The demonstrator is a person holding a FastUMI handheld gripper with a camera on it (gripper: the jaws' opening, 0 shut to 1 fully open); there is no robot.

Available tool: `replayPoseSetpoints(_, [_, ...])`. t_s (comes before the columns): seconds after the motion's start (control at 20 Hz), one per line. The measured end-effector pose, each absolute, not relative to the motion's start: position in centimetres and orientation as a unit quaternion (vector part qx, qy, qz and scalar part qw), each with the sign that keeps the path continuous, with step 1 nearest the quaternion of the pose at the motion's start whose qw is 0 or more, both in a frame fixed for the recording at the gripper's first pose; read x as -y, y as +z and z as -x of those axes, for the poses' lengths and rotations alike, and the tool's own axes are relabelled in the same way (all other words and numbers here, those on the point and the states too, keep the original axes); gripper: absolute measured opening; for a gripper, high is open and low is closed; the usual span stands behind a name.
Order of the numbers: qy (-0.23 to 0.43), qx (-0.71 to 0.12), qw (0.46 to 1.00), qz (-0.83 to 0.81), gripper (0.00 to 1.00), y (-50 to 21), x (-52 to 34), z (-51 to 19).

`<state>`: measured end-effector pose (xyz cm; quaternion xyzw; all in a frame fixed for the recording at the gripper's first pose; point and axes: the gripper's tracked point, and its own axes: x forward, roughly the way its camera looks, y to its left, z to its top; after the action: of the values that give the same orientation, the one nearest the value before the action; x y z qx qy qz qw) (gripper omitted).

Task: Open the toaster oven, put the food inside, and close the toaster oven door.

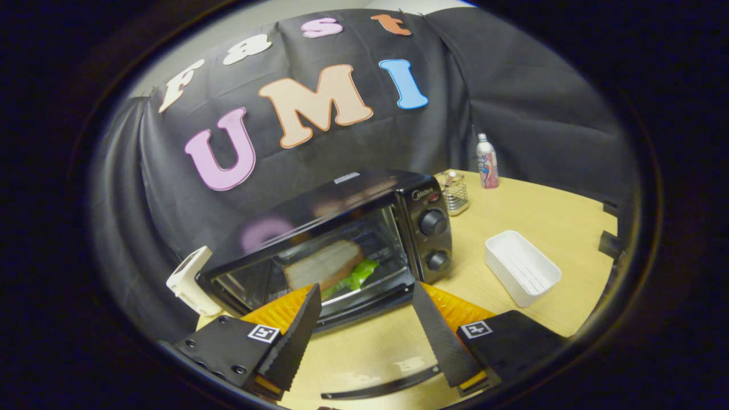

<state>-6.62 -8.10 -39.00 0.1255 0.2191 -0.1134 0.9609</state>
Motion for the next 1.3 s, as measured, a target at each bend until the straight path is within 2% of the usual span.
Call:
replayPoseSetpoints(0.25, [-0.111, -0.279, 0.950, -0.085, 0.99, -41.7, 7.7, 13.5])
replayPoseSetpoints(0.55, [-0.110, -0.361, 0.926, -0.020, 1.00, -46.2, 7.9, 18.4])
replayPoseSetpoints(0.85, [-0.098, -0.416, 0.903, 0.039, 1.00, -49.7, 7.7, 19.2])
replayPoseSetpoints(1.3, [-0.058, -0.418, 0.906, 0.037, 1.00, -51.2, 6.4, 17.3])
